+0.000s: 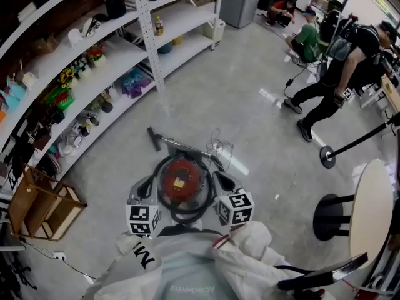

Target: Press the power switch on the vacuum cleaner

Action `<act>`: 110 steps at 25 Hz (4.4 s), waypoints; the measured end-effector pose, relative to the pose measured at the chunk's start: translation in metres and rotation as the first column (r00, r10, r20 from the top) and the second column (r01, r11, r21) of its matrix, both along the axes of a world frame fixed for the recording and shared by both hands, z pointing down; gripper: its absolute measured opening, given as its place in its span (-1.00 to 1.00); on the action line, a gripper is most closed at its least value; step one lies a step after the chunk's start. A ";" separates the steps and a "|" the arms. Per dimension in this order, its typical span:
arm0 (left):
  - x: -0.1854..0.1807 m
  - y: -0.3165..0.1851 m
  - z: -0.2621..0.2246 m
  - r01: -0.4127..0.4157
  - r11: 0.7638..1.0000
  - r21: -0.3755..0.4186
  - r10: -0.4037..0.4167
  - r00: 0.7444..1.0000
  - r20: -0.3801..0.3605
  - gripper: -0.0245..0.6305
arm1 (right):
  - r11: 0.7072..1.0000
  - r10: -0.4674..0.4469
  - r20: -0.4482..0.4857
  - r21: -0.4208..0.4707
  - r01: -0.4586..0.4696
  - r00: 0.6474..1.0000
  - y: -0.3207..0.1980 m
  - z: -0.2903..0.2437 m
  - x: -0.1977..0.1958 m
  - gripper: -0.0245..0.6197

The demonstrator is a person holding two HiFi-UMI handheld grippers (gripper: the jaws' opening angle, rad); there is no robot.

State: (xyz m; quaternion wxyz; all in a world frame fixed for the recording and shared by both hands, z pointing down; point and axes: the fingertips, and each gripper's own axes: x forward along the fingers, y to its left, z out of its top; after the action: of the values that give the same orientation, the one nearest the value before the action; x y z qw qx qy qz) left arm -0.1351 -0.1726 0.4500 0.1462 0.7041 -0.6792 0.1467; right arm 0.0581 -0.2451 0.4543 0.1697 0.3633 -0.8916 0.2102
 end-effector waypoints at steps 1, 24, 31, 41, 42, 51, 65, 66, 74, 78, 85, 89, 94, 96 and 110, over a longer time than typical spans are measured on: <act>0.001 0.002 0.000 0.006 1.000 0.001 -0.006 1.000 0.002 -0.93 | 1.000 -0.002 0.001 -0.002 0.002 1.000 0.001 0.002 0.002 -0.92; -0.006 0.025 -0.011 0.033 0.999 0.018 -0.033 0.999 0.026 -0.93 | 1.000 -0.015 0.027 0.026 0.015 1.000 0.019 -0.008 0.001 -0.92; -0.012 0.058 -0.011 0.015 0.999 0.033 -0.015 1.000 0.008 -0.93 | 0.999 0.001 0.006 0.038 -0.001 1.000 0.055 -0.011 -0.006 -0.92; -0.037 0.127 -0.012 -0.012 0.999 0.052 0.012 1.000 -0.005 -0.93 | 0.997 0.030 -0.002 0.065 -0.030 1.000 0.132 -0.019 -0.029 -0.92; -0.038 0.133 -0.011 -0.017 0.998 0.055 0.017 1.000 -0.007 -0.93 | 0.997 0.036 -0.002 0.068 -0.035 0.999 0.140 -0.019 -0.029 -0.92; -0.041 0.195 -0.008 -0.073 0.995 0.075 0.074 0.997 -0.017 -0.93 | 0.990 0.104 -0.006 0.095 -0.103 0.995 0.208 -0.019 -0.028 -0.92; -0.038 0.272 0.000 -0.108 0.991 0.077 0.111 0.993 -0.027 -0.93 | 0.981 0.150 -0.006 0.127 -0.148 0.989 0.283 -0.027 -0.027 -0.92; -0.037 0.273 -0.001 -0.113 0.990 0.080 0.116 0.993 -0.024 -0.93 | 0.980 0.152 -0.007 0.129 -0.150 0.988 0.285 -0.028 -0.027 -0.92; -0.032 0.287 -0.007 -0.149 0.986 0.074 0.151 0.989 -0.011 -0.93 | 0.980 0.162 -0.020 0.117 -0.159 0.987 0.307 -0.030 -0.026 -0.92; -0.026 0.293 0.000 -0.155 0.986 0.061 0.157 0.987 -0.026 -0.93 | 0.981 0.164 -0.033 0.107 -0.159 0.986 0.316 -0.027 -0.021 -0.92; -0.008 0.293 0.006 -0.188 0.982 0.036 0.189 0.981 -0.034 -0.93 | 0.980 0.188 -0.041 0.074 -0.184 0.981 0.321 -0.018 -0.006 -0.92; -0.004 0.290 0.007 -0.189 0.982 0.025 0.190 0.981 -0.036 -0.93 | 0.981 0.183 -0.037 0.067 -0.180 0.982 0.319 -0.015 -0.001 -0.92; -0.001 0.282 -0.002 -0.177 0.984 0.029 0.178 0.984 -0.028 -0.93 | 0.983 0.168 -0.024 0.082 -0.165 0.986 0.309 -0.024 0.004 -0.92; 0.001 0.279 -0.006 -0.166 0.986 0.033 0.167 0.986 -0.025 -0.93 | 0.984 0.158 -0.016 0.088 -0.156 0.987 0.305 -0.028 0.006 -0.92; 0.030 0.262 -0.023 -0.146 0.987 0.062 0.146 0.989 0.008 -0.93 | 0.987 0.094 0.026 0.127 -0.097 0.995 0.291 -0.042 0.014 -0.92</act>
State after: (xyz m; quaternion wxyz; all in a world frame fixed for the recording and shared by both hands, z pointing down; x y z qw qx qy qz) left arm -0.1051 0.0889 0.4272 0.1115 0.7560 -0.6302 0.1370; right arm 0.0719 0.0462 0.4125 0.1267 0.4137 -0.8865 0.1641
